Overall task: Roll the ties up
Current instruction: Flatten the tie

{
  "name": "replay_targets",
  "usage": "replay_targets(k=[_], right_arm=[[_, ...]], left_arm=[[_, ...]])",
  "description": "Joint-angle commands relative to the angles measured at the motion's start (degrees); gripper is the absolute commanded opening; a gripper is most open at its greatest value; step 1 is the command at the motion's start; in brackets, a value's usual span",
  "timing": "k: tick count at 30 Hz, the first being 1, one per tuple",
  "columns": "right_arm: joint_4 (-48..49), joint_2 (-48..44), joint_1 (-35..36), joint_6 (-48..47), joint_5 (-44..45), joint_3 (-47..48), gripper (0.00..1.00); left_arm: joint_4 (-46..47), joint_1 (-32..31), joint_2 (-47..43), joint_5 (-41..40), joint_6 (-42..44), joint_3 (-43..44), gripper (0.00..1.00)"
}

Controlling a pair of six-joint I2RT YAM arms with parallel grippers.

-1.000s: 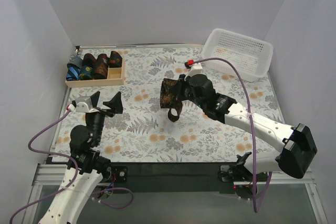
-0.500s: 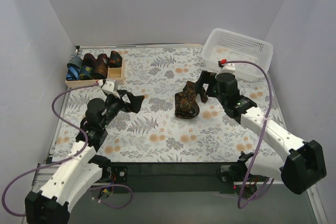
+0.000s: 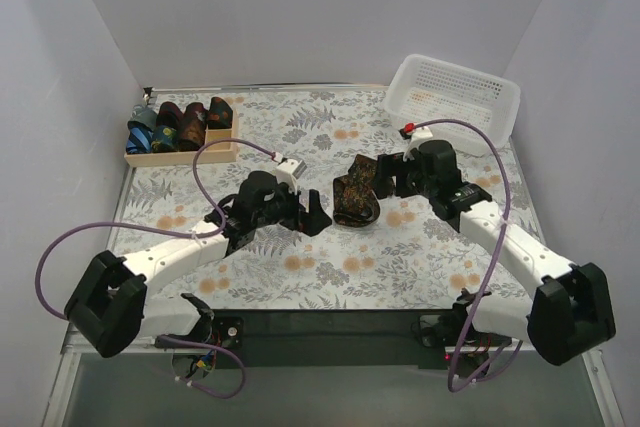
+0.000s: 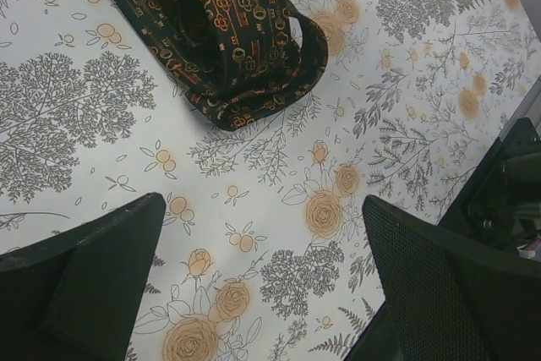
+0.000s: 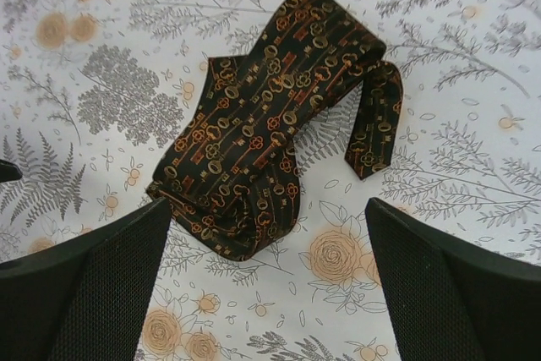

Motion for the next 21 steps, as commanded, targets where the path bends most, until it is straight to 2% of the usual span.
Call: replay_targets(k=[1, 4, 8, 14, 21], right_arm=[[1.3, 5.4, -0.7, 1.7, -3.2, 4.0, 0.86], [2.2, 9.2, -1.3, 4.2, -4.1, 4.8, 0.86], [4.2, 10.7, -2.9, 5.5, -7.2, 4.2, 0.85], [7.2, 7.7, -4.0, 6.3, -10.3, 0.0, 0.85], [8.2, 2.4, -4.6, 6.3, -11.6, -4.6, 0.85]], left_arm=[[3.0, -2.4, 2.4, -4.5, -1.3, 1.8, 0.98], [5.4, -4.3, 4.9, -6.1, -0.1, 2.1, 0.98], [6.3, -8.9, 11.5, -10.7, 5.8, 3.7, 0.98], [7.5, -11.5, 17.9, -16.8, 19.0, 6.2, 0.98], [11.4, -13.5, 23.2, -17.3, 34.3, 6.3, 0.98]])
